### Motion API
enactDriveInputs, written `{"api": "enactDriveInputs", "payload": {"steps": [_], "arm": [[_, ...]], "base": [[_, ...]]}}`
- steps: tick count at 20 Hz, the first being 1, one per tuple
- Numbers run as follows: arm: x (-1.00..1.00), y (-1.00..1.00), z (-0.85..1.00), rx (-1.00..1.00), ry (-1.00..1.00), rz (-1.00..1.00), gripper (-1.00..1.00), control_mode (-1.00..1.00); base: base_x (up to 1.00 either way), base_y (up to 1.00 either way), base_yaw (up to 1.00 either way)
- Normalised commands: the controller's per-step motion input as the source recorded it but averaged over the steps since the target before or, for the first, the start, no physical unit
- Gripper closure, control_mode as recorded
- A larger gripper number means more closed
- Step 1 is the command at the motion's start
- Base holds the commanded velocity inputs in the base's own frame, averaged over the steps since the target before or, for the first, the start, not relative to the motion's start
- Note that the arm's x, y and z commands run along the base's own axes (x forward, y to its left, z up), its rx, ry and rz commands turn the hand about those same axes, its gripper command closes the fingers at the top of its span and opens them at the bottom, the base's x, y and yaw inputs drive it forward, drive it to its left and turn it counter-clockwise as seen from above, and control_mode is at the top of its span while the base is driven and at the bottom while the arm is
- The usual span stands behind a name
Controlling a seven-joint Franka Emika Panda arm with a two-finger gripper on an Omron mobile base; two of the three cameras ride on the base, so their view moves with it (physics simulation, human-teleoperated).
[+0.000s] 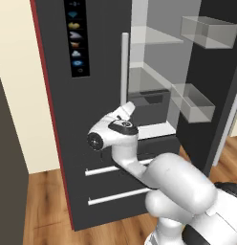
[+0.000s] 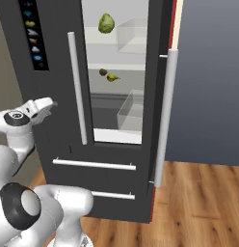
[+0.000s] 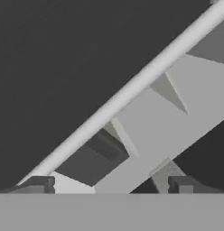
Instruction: Place the pear in the correct fridge rack based on whether it is a fruit or vegetable. Finally, close the fridge door.
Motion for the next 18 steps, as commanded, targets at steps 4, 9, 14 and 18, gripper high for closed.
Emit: {"api": "enactDriveInputs", "payload": {"steps": [4, 9, 14, 18], "arm": [[-1.0, -0.99, 0.18, 0.51, -0.23, -0.05, -1.0, -1.0], [-0.99, -1.0, 0.3, 0.57, -0.1, -0.14, -1.0, -1.0], [-0.95, -1.0, 0.17, 0.52, -0.14, -0.15, -1.0, -1.0], [-0.98, -1.0, 0.19, 0.53, -0.18, -0.12, -1.0, -1.0]], "base": [[0.0, 0.0, 0.0], [0.0, 0.0, 0.0], [0.0, 0.0, 0.0], [0.0, 0.0, 0.0]]}}
